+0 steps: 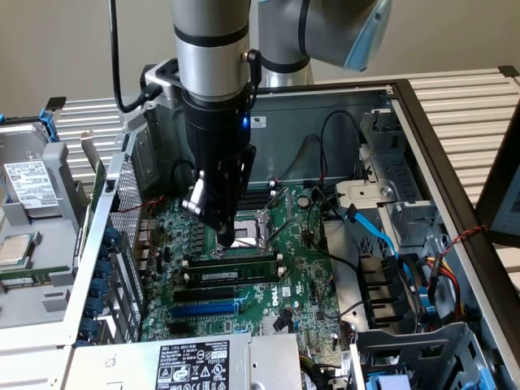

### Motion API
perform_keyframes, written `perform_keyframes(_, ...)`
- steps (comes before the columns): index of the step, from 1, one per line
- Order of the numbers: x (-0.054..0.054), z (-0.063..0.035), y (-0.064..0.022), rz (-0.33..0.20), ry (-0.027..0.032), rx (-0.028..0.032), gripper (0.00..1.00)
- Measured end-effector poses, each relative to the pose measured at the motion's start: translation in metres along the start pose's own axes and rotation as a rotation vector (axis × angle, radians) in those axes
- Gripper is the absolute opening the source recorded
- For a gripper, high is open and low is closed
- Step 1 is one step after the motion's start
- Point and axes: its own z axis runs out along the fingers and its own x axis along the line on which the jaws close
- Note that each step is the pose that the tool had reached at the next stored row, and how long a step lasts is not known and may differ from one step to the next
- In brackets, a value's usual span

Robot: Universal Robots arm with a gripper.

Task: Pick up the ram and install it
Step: 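Press down the ram until it locks into place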

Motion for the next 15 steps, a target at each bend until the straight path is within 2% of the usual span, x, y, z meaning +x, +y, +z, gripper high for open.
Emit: perform_keyframes(15, 0.0000, 0.0008, 0.0000, 0.210, 0.0028, -0.0122, 0.10)
